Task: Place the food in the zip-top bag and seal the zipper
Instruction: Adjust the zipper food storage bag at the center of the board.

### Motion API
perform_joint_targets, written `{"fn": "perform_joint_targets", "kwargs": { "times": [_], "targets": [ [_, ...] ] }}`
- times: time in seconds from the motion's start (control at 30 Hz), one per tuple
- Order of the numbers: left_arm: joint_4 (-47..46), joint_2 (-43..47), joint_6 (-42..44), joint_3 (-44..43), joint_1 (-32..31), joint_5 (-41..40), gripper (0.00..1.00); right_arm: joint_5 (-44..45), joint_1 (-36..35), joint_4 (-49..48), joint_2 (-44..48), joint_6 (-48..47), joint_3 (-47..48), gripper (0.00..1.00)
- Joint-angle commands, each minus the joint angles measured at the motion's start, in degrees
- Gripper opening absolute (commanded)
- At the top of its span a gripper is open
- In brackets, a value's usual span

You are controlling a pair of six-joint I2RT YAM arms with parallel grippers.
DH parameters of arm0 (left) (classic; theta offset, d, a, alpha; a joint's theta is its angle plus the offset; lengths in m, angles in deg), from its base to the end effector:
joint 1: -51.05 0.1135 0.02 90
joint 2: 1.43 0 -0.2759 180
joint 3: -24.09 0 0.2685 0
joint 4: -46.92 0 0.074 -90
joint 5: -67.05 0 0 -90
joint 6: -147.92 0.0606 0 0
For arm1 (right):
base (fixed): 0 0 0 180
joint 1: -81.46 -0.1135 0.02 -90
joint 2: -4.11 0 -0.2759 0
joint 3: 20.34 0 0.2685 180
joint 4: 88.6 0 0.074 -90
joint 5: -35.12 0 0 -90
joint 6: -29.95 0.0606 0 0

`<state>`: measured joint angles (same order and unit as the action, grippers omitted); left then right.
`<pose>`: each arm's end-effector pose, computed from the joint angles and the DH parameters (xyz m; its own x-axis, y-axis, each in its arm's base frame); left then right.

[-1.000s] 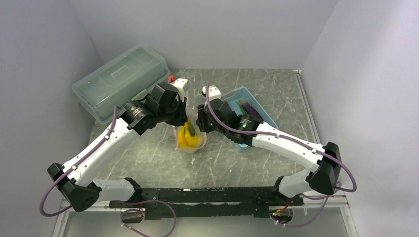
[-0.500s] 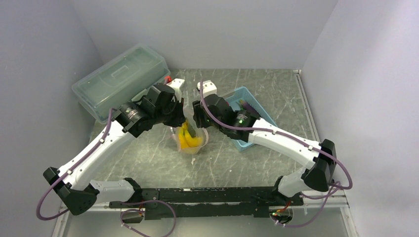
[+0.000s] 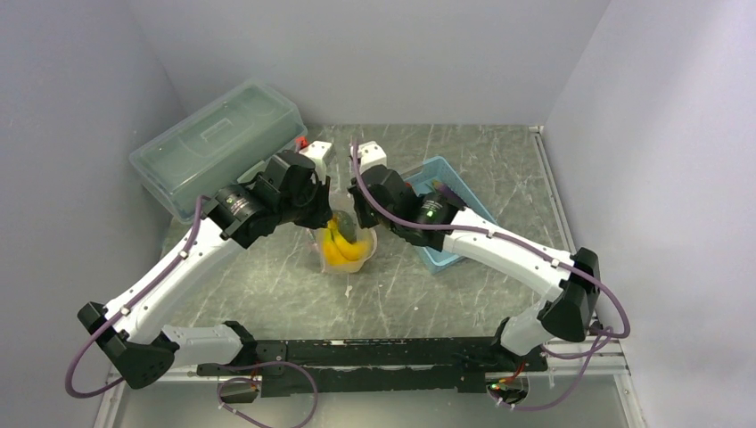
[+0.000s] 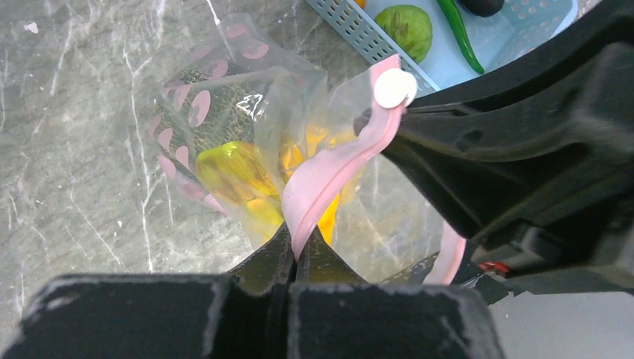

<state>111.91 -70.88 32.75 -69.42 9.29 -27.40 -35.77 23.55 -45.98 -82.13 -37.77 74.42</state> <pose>0.2044 -0.1762 0.3932 -0.7061 0.0620 -0.7054 0.3535 0.8940 -0.2753 0.2166 0.3081 0.3550 -0.5245 -0.1621 -0.8358 -0.4946 0.8571 0.1441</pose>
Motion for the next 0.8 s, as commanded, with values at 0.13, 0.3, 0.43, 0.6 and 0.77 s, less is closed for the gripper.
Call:
{"fn": "perform_joint_targets", "kwargs": {
  "times": [0.13,0.3,0.43,0.6,0.77],
  "targets": [
    [1.05,1.78,-0.76,-1.44,-0.18,-4.47,0.0,9.17,-0.72,-7.38,7.89,-6.39,1.39,0.0],
    [2.91,1.95,-0.67,-2.43,-0.17,-7.54,0.0,15.07,-1.42,-14.49,10.51,-10.86,-2.82,0.0],
    [3.38,2.05,-0.45,-3.19,-0.17,-9.26,0.0,16.32,-1.42,-14.98,8.54,-12.46,-2.79,0.0],
    [3.52,2.62,-0.25,-3.9,-0.21,-12.21,0.0,14.51,-1.39,-16.83,6.27,-12.88,-2.66,0.0],
    [3.93,3.05,0.27,-4.47,-0.18,-13.9,0.0,13.43,-1.33,-19.89,4.24,-13.91,-1.98,0.0]
  ]
}}
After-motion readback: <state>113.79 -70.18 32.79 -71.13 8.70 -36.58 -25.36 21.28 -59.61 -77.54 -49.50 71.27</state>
